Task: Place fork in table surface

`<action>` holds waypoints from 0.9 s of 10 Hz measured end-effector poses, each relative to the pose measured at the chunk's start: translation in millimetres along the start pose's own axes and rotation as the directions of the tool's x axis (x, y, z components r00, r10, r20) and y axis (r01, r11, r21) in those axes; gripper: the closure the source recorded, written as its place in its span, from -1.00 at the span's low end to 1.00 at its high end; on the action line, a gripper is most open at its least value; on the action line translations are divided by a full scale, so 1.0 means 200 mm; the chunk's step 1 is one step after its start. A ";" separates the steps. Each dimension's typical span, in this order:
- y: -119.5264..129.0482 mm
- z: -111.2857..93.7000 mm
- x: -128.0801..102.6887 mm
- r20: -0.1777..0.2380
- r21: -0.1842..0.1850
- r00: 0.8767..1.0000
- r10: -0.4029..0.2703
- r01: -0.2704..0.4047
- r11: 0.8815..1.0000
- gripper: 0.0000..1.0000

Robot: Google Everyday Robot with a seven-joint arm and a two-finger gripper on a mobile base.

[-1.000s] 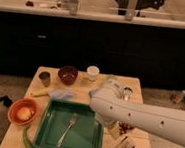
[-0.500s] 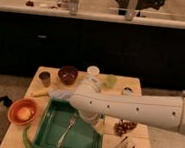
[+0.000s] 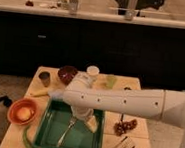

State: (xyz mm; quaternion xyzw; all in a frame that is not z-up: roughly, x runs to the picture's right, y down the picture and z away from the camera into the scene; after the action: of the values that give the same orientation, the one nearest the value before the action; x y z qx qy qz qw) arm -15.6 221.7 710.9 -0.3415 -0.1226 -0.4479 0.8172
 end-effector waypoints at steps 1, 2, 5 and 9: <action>-0.03 0.02 -0.01 0.005 -0.005 1.000 -0.011 0.011 1.000 -0.60; -0.06 0.04 -0.04 0.011 -0.014 1.000 -0.029 0.029 0.999 -0.60; -0.11 0.07 -0.08 0.020 -0.019 0.997 -0.077 0.077 0.997 -0.60; -0.11 0.07 -0.08 0.020 -0.019 0.997 -0.077 0.077 0.997 -0.60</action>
State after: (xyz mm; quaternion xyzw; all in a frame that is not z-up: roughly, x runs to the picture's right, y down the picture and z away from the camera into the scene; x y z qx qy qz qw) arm -41.1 234.0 723.5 -0.3489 -0.1393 -0.4769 0.7946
